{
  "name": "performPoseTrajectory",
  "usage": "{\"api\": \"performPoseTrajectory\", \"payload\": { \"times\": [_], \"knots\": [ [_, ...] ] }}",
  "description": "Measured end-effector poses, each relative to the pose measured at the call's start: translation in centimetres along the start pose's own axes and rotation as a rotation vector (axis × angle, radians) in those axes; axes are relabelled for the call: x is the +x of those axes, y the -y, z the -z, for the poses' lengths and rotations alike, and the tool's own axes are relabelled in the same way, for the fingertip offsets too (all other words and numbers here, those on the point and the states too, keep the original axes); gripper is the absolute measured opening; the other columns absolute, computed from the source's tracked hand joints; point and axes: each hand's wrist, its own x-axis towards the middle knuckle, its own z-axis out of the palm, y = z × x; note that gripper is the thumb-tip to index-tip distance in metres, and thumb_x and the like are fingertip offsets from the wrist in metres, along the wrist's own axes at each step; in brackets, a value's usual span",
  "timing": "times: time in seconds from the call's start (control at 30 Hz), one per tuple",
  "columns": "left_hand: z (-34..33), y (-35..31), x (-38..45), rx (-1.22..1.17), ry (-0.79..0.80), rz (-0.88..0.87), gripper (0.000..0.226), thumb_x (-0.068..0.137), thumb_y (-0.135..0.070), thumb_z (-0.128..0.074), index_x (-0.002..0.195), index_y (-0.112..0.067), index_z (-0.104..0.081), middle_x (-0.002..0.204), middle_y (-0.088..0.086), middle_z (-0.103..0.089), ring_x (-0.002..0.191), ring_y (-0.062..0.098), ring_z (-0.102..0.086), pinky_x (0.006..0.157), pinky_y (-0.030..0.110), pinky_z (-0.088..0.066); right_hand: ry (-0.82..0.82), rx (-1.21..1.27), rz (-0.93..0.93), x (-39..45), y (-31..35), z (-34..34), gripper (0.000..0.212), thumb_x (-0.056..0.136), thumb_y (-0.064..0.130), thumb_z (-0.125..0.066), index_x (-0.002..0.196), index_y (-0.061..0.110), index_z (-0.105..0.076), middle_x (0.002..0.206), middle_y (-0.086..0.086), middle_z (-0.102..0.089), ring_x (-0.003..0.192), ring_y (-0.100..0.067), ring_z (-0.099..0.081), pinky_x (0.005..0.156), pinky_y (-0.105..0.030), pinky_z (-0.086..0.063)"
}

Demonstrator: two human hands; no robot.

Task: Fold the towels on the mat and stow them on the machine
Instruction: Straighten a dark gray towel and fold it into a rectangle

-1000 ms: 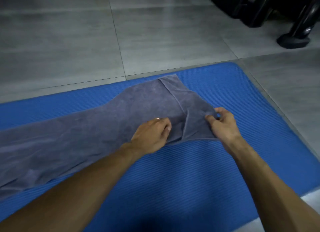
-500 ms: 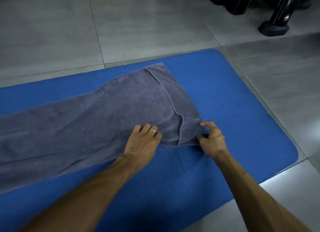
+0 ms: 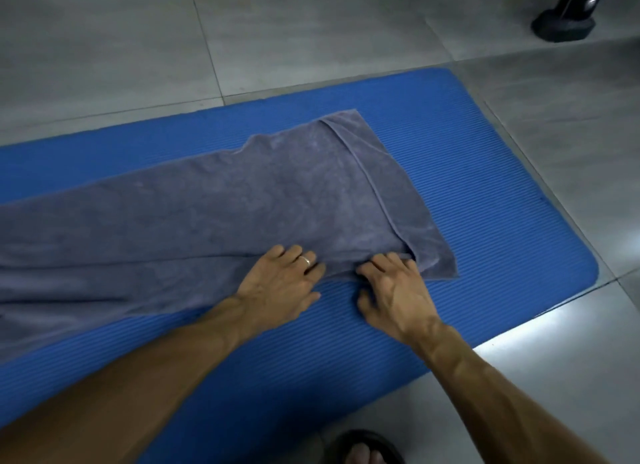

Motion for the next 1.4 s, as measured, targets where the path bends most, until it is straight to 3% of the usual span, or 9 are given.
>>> {"api": "performPoseTrajectory", "payload": {
  "times": [0.23, 0.33, 0.43, 0.63, 0.77, 0.87, 1.0, 1.17, 1.4],
  "knots": [
    [1.5, 2.3, 2.1, -0.254, -0.01, 0.118, 0.031, 0.08, -0.005, -0.06, 0.1, -0.027, -0.055, 0.092, -0.006, -0.062, 0.089, 0.017, -0.054, 0.073, 0.027, -0.03, -0.018, -0.115, 0.094, 0.6, 0.2, 0.6, 0.023, 0.074, 0.026, -0.043, 0.084, 0.021, -0.063, 0.078, 0.003, -0.056, 0.075, -0.021, -0.053, 0.063, -0.036, -0.039],
    [1.8, 2.9, 0.8, -0.141, -0.021, -0.14, 0.011, 0.083, -0.024, -0.057, 0.09, -0.026, -0.064, 0.099, -0.002, -0.058, 0.087, 0.02, -0.054, 0.073, 0.034, -0.039, 0.033, -0.138, 0.18, -1.9, -0.6, 1.0, 0.025, 0.073, 0.029, -0.041, 0.081, 0.022, -0.063, 0.077, 0.004, -0.056, 0.071, -0.02, -0.054, 0.061, -0.036, -0.043],
    [1.2, 2.2, -2.1, -0.036, 0.03, -0.278, 0.047, 0.086, -0.059, -0.044, 0.096, -0.019, -0.067, 0.104, 0.004, -0.059, 0.089, 0.022, -0.053, 0.073, 0.038, -0.041, 0.134, -0.147, 0.082, -3.5, -0.2, 1.2, 0.029, 0.069, 0.032, -0.041, 0.08, 0.021, -0.064, 0.079, 0.001, -0.057, 0.073, -0.024, -0.059, 0.062, -0.036, -0.046],
    [0.3, 1.7, -4.7, 0.067, 0.017, -0.323, 0.022, 0.077, -0.035, -0.064, 0.088, -0.016, -0.062, 0.085, 0.003, -0.058, 0.076, 0.022, -0.052, 0.063, 0.036, -0.038, 0.064, -0.076, 0.103, -2.5, 6.6, -0.1, 0.028, 0.064, 0.032, -0.063, 0.088, 0.019, -0.064, 0.084, -0.001, -0.056, 0.078, -0.023, -0.055, 0.066, -0.035, -0.043],
    [1.3, 1.9, -4.7, -0.535, 0.252, 0.018, 0.017, 0.093, -0.023, -0.054, 0.105, -0.017, -0.064, 0.102, 0.001, -0.065, 0.095, 0.021, -0.061, 0.081, 0.034, -0.047, 0.014, -0.049, 0.021, -2.6, 8.0, -0.7, 0.024, 0.071, 0.029, -0.045, 0.082, 0.019, -0.063, 0.079, 0.001, -0.058, 0.072, -0.023, -0.058, 0.061, -0.035, -0.044],
    [1.4, 2.6, -5.1, -0.725, 0.402, -0.072, 0.029, 0.089, -0.02, -0.059, 0.118, -0.022, -0.058, 0.107, -0.006, -0.06, 0.098, 0.013, -0.056, 0.087, 0.03, -0.046, 0.068, -0.139, -0.011, -4.1, 8.2, -0.4, 0.015, 0.065, 0.025, -0.064, 0.078, 0.019, -0.06, 0.077, 0.0, -0.058, 0.072, -0.025, -0.057, 0.059, -0.037, -0.043],
    [0.8, 5.3, -9.2, -0.387, -0.092, -0.328, 0.022, 0.07, -0.008, -0.064, 0.09, -0.018, -0.06, 0.089, 0.001, -0.054, 0.077, 0.022, -0.057, 0.058, 0.036, -0.051, 0.087, -0.269, 0.082, -6.0, 10.1, 1.2, 0.026, 0.063, 0.02, -0.067, 0.089, 0.017, -0.066, 0.087, -0.006, -0.059, 0.074, -0.027, -0.056, 0.062, -0.038, -0.046],
    [-0.3, 7.4, -17.9, -0.265, -0.092, -0.408, 0.012, 0.078, -0.026, -0.054, 0.068, -0.019, -0.054, 0.072, -0.002, -0.054, 0.055, 0.02, -0.055, 0.04, 0.028, -0.039, 0.389, -0.287, 0.438, -4.9, 13.8, 5.5, 0.019, 0.075, 0.026, -0.054, 0.088, 0.024, -0.068, 0.088, 0.002, -0.065, 0.08, -0.021, -0.065, 0.071, -0.034, -0.052],
    [-2.6, 7.8, -18.7, -0.097, -0.18, 0.063, 0.041, 0.08, -0.046, -0.059, 0.106, -0.015, -0.064, 0.096, 0.005, -0.062, 0.084, 0.027, -0.056, 0.066, 0.038, -0.043, 0.082, 0.204, -0.152, -1.3, 19.9, -2.8, 0.044, 0.079, 0.044, -0.049, 0.112, 0.017, -0.062, 0.104, -0.006, -0.058, 0.093, -0.032, -0.058, 0.079, -0.045, -0.052]
  ]
}}
